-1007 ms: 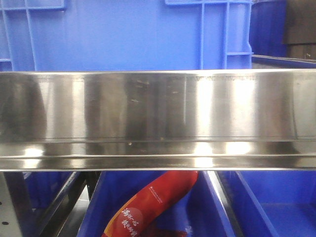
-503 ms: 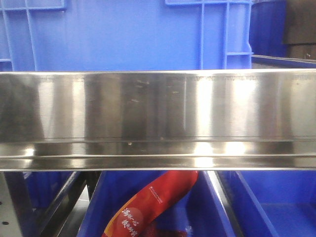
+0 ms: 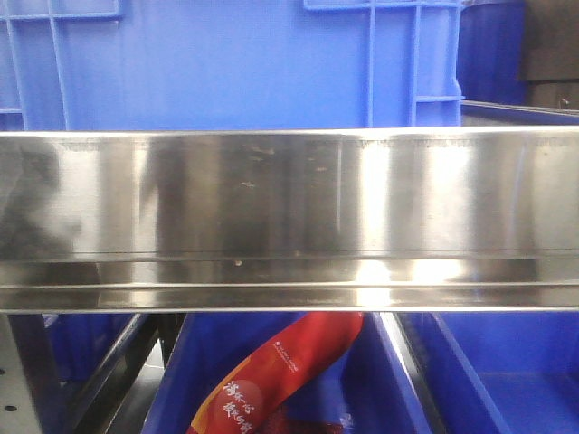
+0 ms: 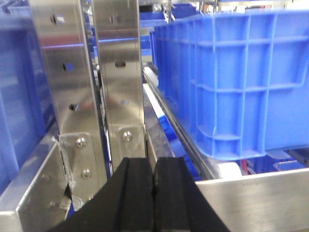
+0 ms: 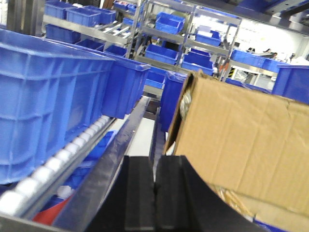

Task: Grab PVC pipe and place in blue bin

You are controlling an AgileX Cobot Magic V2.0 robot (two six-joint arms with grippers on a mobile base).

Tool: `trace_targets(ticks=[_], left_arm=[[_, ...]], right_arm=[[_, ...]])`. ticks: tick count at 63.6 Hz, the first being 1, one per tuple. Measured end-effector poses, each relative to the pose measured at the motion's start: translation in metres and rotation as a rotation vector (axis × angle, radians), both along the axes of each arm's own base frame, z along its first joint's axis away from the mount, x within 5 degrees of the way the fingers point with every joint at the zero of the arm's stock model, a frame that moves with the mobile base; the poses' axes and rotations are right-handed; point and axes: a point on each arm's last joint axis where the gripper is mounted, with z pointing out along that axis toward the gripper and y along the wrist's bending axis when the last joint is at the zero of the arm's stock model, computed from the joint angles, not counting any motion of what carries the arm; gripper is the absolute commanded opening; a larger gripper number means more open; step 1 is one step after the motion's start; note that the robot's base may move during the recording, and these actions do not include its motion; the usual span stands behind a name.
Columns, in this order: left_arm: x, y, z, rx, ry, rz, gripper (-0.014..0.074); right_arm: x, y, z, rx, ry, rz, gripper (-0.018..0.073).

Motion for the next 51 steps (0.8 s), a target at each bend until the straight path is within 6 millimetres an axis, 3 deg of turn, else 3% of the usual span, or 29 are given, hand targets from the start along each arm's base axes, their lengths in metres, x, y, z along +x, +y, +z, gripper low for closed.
trace_targets(ticks=[14,51], left_arm=[[0.001,0.0,-0.001,-0.001,-0.013,-0.002,-0.0111],[0.002,-0.001,-0.005,-0.006,0.016,-0.003,-0.0111]], right_arm=[[0.007,-0.002,-0.023,0.018,0.054,-0.001,-0.0163],[0.006,-0.005,-0.016,0.007,-0.041,-0.035,-0.0163]])
